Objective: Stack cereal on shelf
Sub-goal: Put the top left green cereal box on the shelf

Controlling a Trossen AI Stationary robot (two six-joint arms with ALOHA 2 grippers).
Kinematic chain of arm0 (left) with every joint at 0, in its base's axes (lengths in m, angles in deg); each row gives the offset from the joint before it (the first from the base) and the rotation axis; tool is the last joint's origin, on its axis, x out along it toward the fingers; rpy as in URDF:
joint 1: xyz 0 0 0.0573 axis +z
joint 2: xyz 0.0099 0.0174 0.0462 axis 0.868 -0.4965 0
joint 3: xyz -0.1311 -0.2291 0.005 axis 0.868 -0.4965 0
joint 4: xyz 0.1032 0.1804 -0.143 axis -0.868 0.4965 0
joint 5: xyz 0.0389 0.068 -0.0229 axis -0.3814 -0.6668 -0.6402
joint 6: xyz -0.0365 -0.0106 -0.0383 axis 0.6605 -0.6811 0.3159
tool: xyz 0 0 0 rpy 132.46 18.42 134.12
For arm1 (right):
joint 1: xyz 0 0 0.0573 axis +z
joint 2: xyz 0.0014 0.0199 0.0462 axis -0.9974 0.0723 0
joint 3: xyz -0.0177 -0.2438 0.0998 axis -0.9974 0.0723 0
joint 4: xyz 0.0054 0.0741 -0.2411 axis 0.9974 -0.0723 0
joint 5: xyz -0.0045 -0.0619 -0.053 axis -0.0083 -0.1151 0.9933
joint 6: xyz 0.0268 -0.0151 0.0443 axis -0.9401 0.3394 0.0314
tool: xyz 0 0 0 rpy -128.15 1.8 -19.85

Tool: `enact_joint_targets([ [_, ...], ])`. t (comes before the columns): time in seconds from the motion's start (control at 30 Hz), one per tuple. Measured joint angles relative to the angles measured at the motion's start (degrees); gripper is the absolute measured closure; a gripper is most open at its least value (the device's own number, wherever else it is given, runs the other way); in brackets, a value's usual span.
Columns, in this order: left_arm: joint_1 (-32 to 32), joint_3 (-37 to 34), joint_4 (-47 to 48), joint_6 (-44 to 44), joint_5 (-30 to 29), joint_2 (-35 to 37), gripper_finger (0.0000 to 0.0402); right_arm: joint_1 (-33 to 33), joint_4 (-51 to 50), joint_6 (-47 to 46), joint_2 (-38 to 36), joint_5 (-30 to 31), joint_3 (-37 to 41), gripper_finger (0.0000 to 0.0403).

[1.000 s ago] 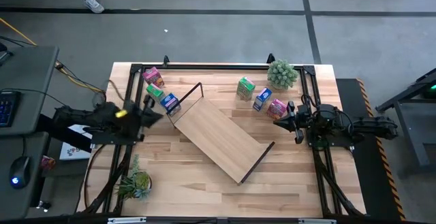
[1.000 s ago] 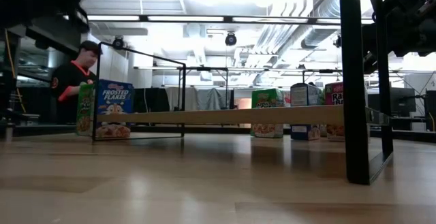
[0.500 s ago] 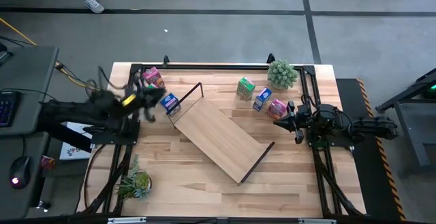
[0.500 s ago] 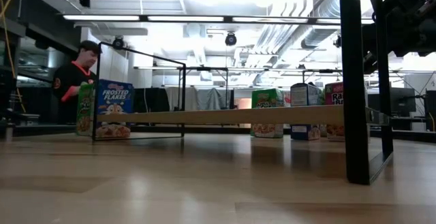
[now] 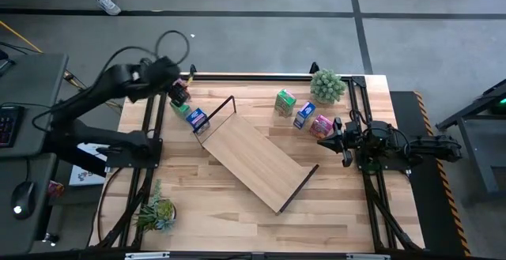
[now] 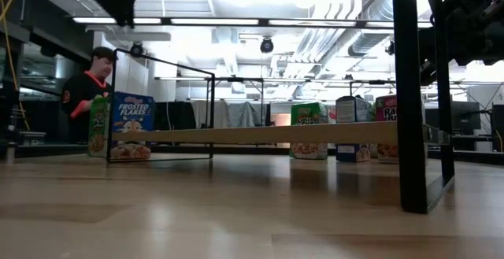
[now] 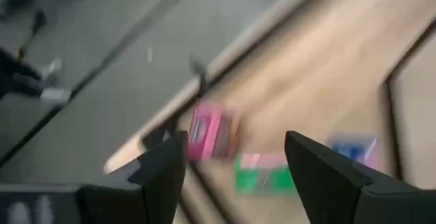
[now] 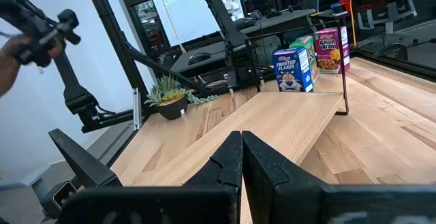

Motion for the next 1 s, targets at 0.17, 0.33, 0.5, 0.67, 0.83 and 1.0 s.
enact_joint_targets([
  [0.17, 3.01, -1.01, 8.76, -19.14, 2.09, -7.04, 0.0166, -0.02, -0.02, 0.00, 0.01, 0.00, 0.00, 0.0402],
  [0.33, 2.44, -4.20, 9.57, -32.75, 4.45, -10.52, 0.0167, -0.02, 0.00, 0.00, 0.00, -0.02, 0.02, 0.0402],
  [0.5, -0.05, -8.91, 8.34, -40.46, 5.25, -10.95, 0.0167, -0.02, -0.02, 0.00, 0.01, 0.00, 0.01, 0.0402],
  [0.67, -2.23, -13.32, 2.41, -47.67, 5.07, -9.60, 0.0167, -0.02, -0.01, 0.00, 0.00, 0.00, 0.01, 0.0402],
  [0.83, -1.69, -18.18, -3.45, -57.08, 5.02, -8.98, 0.0167, 0.00, 0.00, 0.00, 0.00, 0.00, 0.01, 0.0402],
  [1.0, 0.60, -23.13, -10.55, -65.00, 2.21, -9.03, 0.0167, 0.00, -0.02, 0.00, 0.00, -0.02, 0.00, 0.0402],
])
